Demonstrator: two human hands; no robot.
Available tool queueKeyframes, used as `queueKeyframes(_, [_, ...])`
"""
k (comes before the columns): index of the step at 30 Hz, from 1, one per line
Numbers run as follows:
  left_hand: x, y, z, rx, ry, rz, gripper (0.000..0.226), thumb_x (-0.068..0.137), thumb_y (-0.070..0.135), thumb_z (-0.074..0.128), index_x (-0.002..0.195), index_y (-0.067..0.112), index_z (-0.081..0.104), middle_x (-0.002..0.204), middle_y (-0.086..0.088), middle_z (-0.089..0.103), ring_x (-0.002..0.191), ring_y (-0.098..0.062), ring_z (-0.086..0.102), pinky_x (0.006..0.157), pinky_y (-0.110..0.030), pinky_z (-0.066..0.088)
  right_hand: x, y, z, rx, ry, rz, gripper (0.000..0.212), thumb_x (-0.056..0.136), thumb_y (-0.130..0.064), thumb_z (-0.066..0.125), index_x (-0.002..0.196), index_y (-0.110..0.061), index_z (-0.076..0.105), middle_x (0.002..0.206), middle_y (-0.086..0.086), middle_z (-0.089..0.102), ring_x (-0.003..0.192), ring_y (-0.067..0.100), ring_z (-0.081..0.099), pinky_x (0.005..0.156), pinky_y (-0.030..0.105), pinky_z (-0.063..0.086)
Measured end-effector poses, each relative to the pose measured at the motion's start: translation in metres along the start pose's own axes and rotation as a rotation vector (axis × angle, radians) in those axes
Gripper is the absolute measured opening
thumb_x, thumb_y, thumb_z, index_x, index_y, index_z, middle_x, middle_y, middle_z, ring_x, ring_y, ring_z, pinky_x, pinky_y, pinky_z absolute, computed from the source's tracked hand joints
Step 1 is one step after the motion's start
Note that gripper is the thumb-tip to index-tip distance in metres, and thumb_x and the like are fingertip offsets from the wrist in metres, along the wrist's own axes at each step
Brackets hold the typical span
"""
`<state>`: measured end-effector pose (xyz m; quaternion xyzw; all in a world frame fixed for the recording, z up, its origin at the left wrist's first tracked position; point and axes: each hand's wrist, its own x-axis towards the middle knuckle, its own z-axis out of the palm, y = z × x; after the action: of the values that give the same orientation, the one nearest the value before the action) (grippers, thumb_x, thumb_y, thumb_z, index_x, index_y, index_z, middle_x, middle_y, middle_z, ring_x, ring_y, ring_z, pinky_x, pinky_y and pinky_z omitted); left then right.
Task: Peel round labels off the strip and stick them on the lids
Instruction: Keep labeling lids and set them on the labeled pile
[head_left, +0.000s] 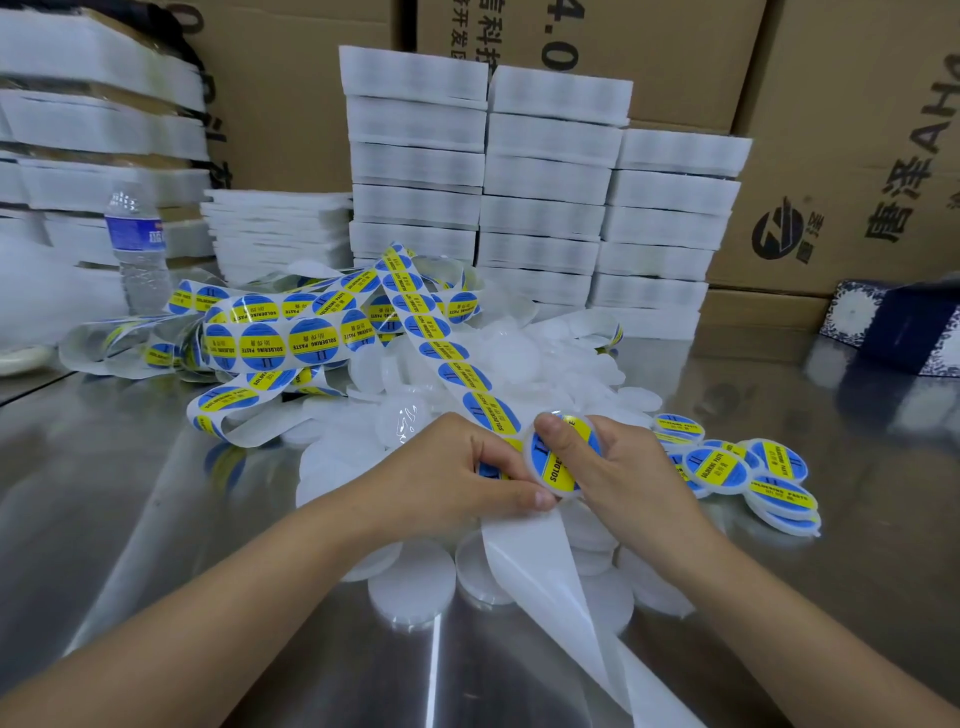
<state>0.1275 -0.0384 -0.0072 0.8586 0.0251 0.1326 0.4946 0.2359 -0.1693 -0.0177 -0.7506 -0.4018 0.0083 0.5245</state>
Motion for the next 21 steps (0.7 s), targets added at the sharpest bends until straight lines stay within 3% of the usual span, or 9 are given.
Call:
queueKeyframes(3, [0.0003,0.0002,0.0004,-0.013,-0.007,0.005,0.019,0.077,0.018,0.077,0.065,0.032,0.076,0.073,0.004,0.072,0.07,-0.001,0.059,0.072,-0.019,0.046,-0.0003,-0.0016,-0.0008,0.01,-0.003,-0.006,0.049,0.066,-0.069,0.043,0.046,-0.025,0.048,0.042,-0.013,0.043,0.043,0.001,0.036,0.044,0.013,0.031])
queueKeyframes(8, [0.0015,-0.0011,0.0007,-0.024,-0.008,0.016,0.019,0.077,0.017,0.077,0.064,0.032,0.076,0.071,0.007,0.072,0.067,0.001,0.058,0.067,-0.013,0.045,-0.0003,-0.0016,-0.0019,0.003,0.006,-0.029,0.063,0.075,-0.064,0.037,0.059,-0.003,0.044,0.05,-0.007,0.039,0.049,0.006,0.032,0.047,0.016,0.03])
queueKeyframes(11, [0.002,-0.0014,-0.0001,-0.022,-0.022,0.01,0.017,0.078,0.016,0.076,0.066,0.029,0.077,0.068,0.014,0.071,0.066,0.006,0.059,0.064,-0.008,0.043,-0.001,-0.003,-0.0019,0.056,0.019,-0.013,0.052,0.084,-0.056,0.038,0.05,-0.016,0.041,0.046,-0.009,0.039,0.046,0.004,0.032,0.047,0.015,0.03])
queueKeyframes(15, [0.0034,-0.0031,-0.0008,-0.017,0.01,-0.007,0.004,0.078,0.019,0.076,0.078,0.022,0.078,0.081,0.005,0.075,0.075,0.0,0.063,0.073,-0.014,0.047,0.0,-0.0009,-0.0033,0.043,0.037,-0.034,0.06,0.097,-0.042,0.037,0.039,-0.028,0.044,0.036,-0.013,0.035,0.04,0.004,0.034,0.044,0.013,0.028])
queueKeyframes(21, [0.0045,-0.0045,0.0003,0.015,0.028,-0.008,0.002,0.077,0.022,0.077,0.079,0.02,0.078,0.086,-0.003,0.074,0.078,-0.006,0.062,0.073,-0.019,0.047,0.0016,-0.0003,-0.0042,0.014,0.027,-0.028,0.054,0.093,-0.049,0.041,0.042,-0.033,0.053,0.04,-0.014,0.042,0.042,0.002,0.037,0.045,0.013,0.028])
